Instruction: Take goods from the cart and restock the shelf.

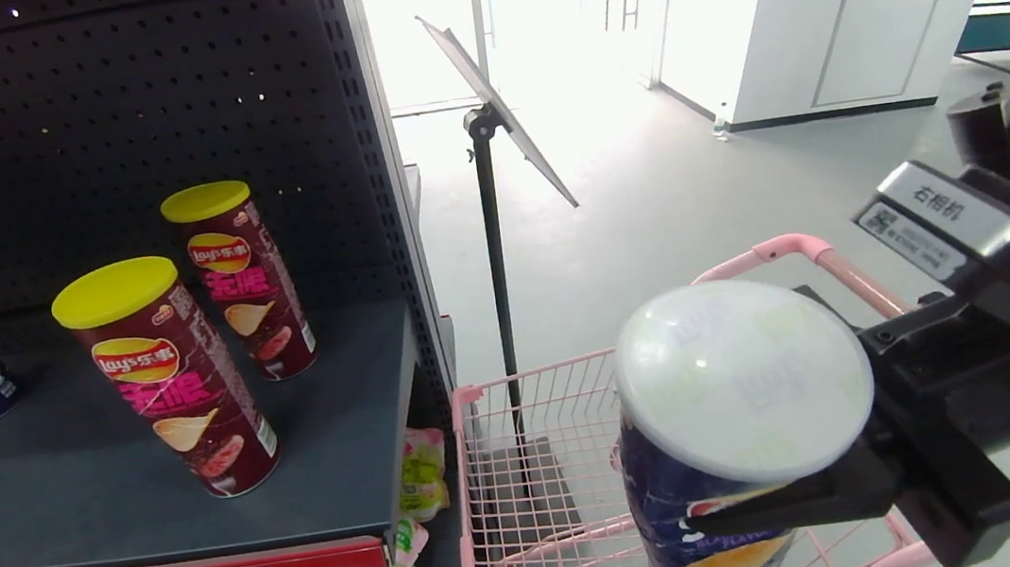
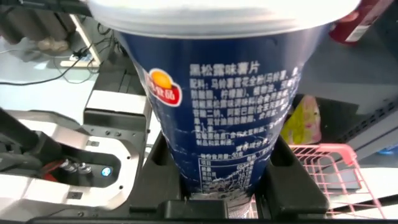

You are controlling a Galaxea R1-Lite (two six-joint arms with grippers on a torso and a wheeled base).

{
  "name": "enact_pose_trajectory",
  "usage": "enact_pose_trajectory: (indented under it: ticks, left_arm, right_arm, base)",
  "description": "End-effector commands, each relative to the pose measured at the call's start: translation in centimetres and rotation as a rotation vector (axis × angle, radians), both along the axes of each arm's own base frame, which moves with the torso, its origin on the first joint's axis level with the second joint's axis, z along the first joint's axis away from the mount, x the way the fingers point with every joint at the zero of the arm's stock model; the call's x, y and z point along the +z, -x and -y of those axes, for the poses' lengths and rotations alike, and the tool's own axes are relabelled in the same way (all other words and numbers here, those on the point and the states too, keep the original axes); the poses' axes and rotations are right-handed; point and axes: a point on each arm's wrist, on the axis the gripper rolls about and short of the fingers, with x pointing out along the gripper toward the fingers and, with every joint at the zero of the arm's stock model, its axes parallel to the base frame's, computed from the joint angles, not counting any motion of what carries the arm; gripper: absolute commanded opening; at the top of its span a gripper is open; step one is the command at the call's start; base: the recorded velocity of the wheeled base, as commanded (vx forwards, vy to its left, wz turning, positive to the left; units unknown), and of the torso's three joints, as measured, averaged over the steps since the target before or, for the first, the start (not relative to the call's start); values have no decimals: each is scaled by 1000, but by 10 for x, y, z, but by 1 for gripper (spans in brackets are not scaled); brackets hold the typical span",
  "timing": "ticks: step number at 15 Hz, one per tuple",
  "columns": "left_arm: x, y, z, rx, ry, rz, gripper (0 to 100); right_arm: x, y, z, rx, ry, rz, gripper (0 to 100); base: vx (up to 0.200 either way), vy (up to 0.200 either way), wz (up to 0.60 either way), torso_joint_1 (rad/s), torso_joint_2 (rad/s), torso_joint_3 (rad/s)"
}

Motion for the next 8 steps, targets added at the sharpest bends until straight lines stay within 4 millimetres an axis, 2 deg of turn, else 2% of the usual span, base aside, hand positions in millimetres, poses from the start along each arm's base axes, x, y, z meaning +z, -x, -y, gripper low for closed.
enact_pose_trajectory:
  ticks: [1, 3, 8]
  left_arm:
    - [0, 0, 0, 0, 0, -1, 100]
    - [0, 0, 0, 0, 0, -1, 100]
    - [0, 0, 0, 0, 0, -1, 100]
  right_arm:
    - [-4, 2, 1, 1, 9, -7, 0]
    - [-11, 4, 3, -24, 37, -11, 0]
    - [-18, 11, -14, 1, 78, -11, 0]
  base:
    - [0, 0, 0, 0, 0, 0]
    - [0, 0, 0, 0, 0, 0]
    - [0, 0, 0, 0, 0, 0]
